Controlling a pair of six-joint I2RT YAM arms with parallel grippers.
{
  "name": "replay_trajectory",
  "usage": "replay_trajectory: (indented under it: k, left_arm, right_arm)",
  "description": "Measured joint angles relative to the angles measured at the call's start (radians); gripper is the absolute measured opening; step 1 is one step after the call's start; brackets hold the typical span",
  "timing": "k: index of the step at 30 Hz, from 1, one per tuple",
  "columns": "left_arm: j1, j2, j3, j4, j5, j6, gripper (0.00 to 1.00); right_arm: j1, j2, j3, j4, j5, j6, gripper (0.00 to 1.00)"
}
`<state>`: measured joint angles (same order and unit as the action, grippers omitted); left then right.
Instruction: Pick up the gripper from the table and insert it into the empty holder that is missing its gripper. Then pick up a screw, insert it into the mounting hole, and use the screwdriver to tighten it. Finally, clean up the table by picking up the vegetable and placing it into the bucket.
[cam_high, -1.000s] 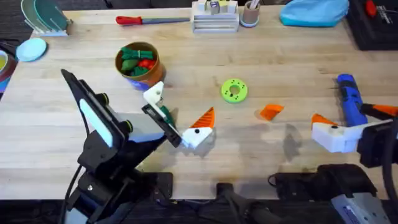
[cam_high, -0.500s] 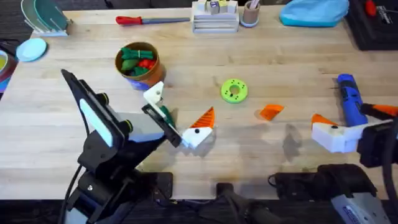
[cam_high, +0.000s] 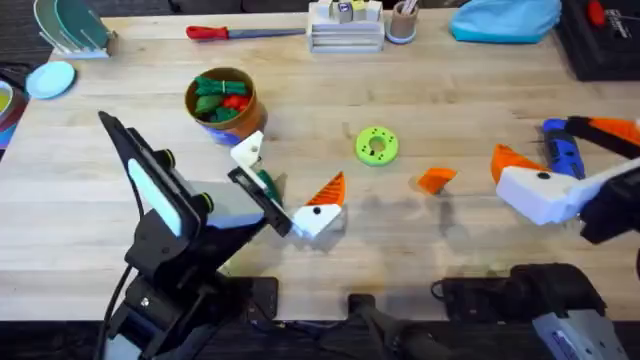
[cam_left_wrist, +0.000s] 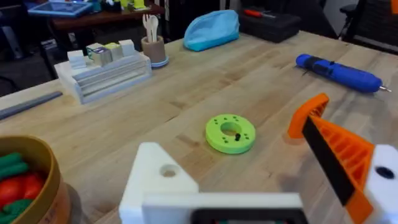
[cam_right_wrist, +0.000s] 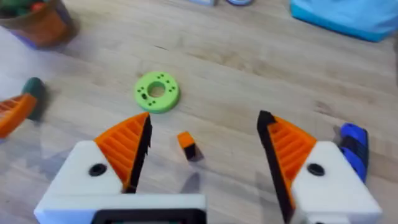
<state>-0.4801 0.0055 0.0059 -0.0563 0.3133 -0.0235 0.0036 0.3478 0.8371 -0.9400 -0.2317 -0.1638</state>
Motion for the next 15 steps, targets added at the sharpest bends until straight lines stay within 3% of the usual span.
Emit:
replay_trajectory:
  k: [6, 15]
  left_arm:
    - [0.000, 0.000, 0.000, 0.000, 0.000, 0.000, 0.992]
    - [0.000, 0.000, 0.000, 0.000, 0.000, 0.000, 0.992]
  right_arm:
    - [0.000, 0.083, 0.001, -0.072, -0.085, -0.070, 0.991]
    - [0.023, 0.555, 0.001, -0.034, -0.132, -0.169, 0.991]
